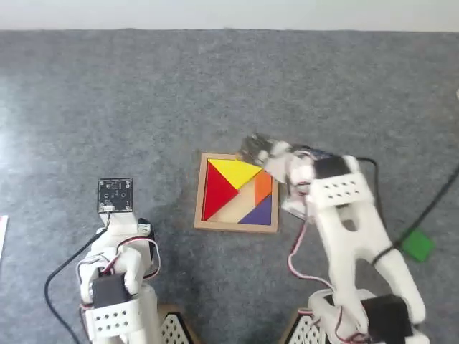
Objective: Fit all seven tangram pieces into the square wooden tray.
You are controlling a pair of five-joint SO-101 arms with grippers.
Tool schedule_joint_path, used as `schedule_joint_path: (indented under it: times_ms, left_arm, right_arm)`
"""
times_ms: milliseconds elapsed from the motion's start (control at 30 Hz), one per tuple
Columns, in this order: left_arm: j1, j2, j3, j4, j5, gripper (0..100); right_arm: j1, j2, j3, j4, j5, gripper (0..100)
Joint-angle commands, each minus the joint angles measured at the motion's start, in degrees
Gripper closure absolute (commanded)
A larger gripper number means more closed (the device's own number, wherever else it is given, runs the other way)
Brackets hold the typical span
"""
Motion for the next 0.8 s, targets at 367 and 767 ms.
schedule_joint_path:
  times_ms: [367,767]
  left_arm:
    - [0.1,-1.1,-0.7,0.2,-0.1,92]
    - [0.1,-1.1,-0.7,0.2,-0.1,92]
  right_arm:
    - [19.5,3.1,4.0,-3.6,32.4,76.8]
    - [15.3,15.0,-2.2,-10.1,32.2,77.2]
